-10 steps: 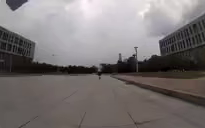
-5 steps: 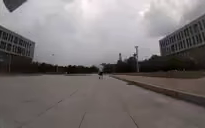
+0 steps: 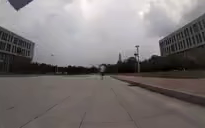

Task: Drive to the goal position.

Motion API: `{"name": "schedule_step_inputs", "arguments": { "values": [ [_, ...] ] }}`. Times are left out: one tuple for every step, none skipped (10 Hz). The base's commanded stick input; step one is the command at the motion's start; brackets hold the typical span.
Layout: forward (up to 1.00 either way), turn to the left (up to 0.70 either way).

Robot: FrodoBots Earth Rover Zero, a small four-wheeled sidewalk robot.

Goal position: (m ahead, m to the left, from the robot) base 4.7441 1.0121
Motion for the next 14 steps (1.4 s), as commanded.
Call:
{"name": "schedule_step_inputs", "arguments": {
  "values": [
    [0.7, 0.0],
    [0.7, 0.0],
    [0.7, 0.0],
    [0.7, 0.0],
    [0.7, 0.0],
    [0.7, 0.0],
    [0.7, 0.0],
    [0.7, 0.0],
    [0.7, 0.0],
    [0.7, 0.0],
    [0.7, 0.0],
    [0.7, 0.0],
    [0.7, 0.0],
    [0.7, 0.0]
  ]
}}
